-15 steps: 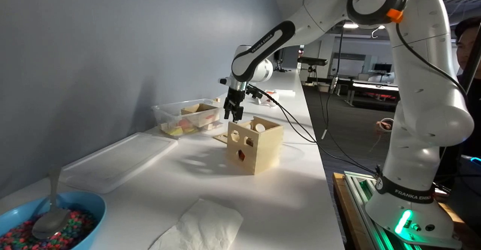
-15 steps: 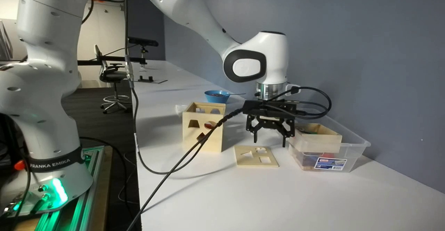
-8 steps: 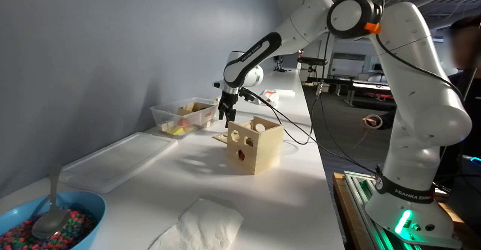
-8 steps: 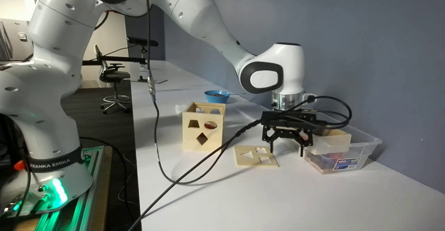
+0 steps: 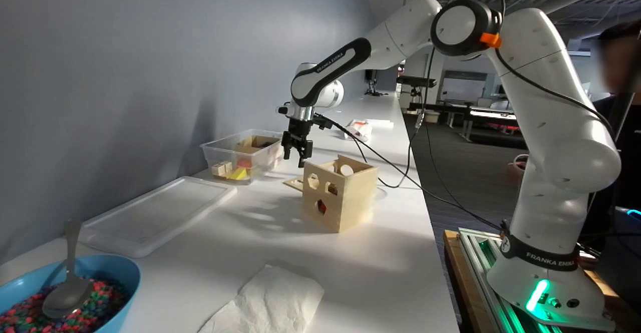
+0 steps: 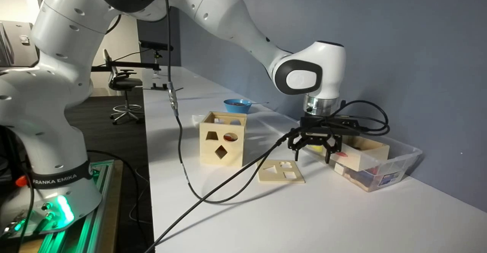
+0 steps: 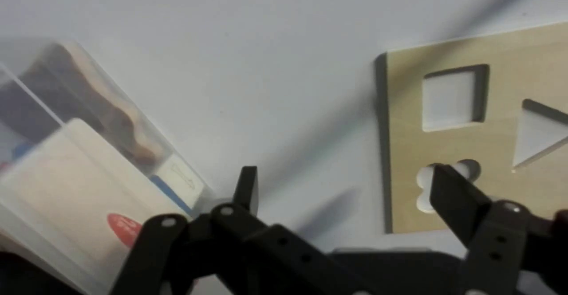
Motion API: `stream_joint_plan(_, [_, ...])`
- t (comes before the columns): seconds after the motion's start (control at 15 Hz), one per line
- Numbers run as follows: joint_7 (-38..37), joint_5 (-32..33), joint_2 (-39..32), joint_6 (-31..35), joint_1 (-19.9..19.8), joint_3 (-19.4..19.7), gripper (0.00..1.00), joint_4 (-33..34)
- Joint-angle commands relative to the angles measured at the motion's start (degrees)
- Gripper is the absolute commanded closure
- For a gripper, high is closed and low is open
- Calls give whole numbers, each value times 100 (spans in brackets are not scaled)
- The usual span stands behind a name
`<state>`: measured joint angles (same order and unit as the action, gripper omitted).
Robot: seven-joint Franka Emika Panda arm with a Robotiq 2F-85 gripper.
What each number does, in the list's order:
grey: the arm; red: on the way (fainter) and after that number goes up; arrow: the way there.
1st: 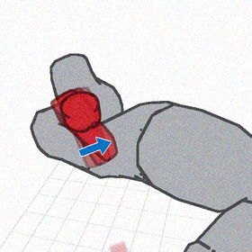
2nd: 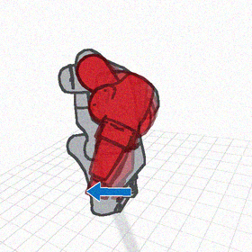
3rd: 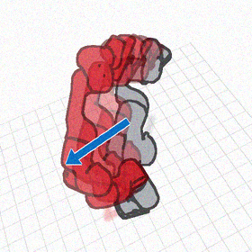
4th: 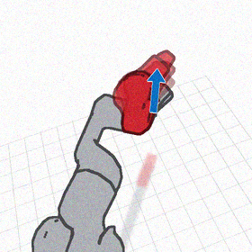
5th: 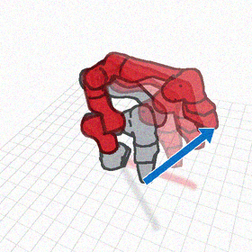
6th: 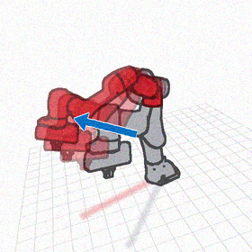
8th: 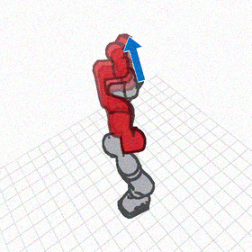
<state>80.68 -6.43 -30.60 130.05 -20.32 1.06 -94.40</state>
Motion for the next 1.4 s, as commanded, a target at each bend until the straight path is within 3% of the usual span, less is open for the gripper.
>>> stream_joint_plan(0.0, [477,17,-50,-34,24,-100,0,-93])
stream_joint_plan(0.47, [470,286,254,48,94,95,0,-572])
stream_joint_plan(0.53, [390,165,-28,-9,113,36,0,-230])
stream_joint_plan(1.33, [394,406,28,245,154,154,0,-425])
